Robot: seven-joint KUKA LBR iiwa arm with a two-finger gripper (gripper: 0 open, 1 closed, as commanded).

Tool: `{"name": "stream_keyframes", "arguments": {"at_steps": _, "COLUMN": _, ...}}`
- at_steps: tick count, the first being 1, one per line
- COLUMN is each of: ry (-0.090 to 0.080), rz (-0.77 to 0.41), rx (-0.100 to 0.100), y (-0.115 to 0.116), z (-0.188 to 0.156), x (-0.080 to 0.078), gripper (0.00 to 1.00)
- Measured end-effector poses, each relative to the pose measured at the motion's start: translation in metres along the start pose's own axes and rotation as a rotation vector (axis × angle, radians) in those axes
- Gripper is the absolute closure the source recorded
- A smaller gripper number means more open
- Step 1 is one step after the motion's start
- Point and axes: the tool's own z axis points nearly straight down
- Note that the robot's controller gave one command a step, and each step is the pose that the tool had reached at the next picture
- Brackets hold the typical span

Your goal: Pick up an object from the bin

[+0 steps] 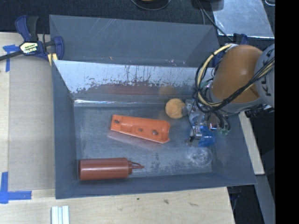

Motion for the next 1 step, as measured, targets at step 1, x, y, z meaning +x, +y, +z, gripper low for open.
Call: {"name": "stream_keyframes", "arguments": {"at_steps": 1, "ry": -0.003, "rz": -0.095, "rx": -0.001, "y": 0.0616, "z": 0.0626, "x": -0.0071, "gripper": 0.0}}
